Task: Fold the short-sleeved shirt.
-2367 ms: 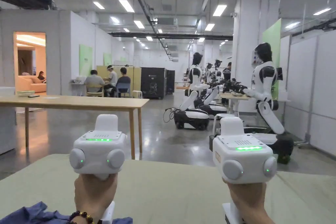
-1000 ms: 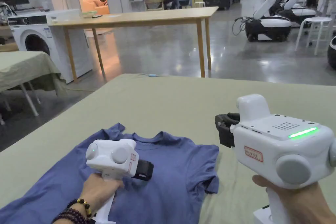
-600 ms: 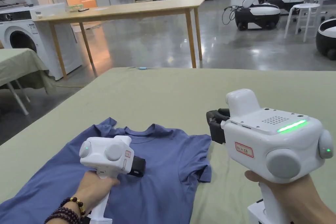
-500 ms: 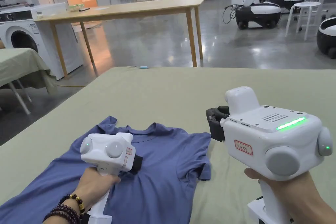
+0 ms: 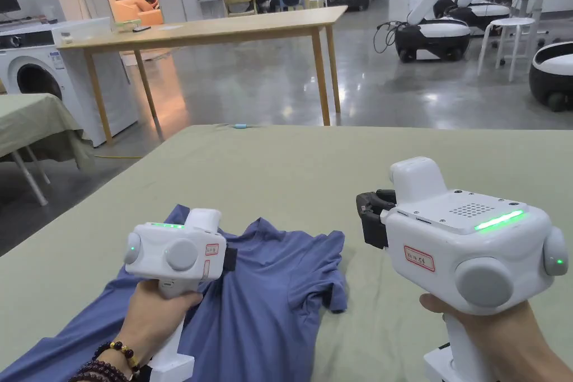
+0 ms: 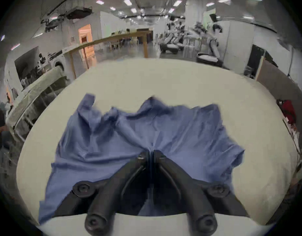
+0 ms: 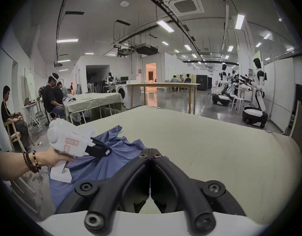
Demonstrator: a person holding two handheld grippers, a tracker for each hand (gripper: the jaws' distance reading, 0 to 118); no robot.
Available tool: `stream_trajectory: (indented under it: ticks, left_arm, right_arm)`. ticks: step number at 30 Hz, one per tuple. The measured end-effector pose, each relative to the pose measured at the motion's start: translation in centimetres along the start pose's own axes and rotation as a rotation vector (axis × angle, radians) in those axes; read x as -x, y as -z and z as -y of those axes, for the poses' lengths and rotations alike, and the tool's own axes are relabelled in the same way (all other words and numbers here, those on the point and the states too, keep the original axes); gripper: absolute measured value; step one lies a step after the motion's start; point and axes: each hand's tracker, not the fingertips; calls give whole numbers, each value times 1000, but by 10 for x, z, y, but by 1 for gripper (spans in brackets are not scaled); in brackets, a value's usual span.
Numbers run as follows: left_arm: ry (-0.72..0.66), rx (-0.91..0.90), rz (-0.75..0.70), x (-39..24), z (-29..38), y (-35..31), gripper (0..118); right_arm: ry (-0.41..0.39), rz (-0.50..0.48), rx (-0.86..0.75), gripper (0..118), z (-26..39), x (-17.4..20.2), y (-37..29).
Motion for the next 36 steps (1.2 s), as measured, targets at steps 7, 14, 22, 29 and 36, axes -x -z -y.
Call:
stream_trajectory:
  ticks: [7, 14, 22, 29, 36]
  left_arm:
    - [182, -99, 170, -105, -42, -24, 3]
    - [334, -208, 411, -266, -82, -46, 3]
    - [405, -265, 824, -459, -102, -86, 3]
    - [520, -135, 737, -547, -64, -46, 3]
    - [572, 61, 555, -559, 4, 39, 3]
  right_arm:
    - [41, 66, -26, 1, 3, -31, -60]
    - [21, 205, -65, 1, 6, -76, -152]
    - [36, 420, -121, 1, 3, -138, -262]
    - [87, 511, -125, 1, 22, -173, -309]
    - [114, 521, -85, 1, 48, -191, -313]
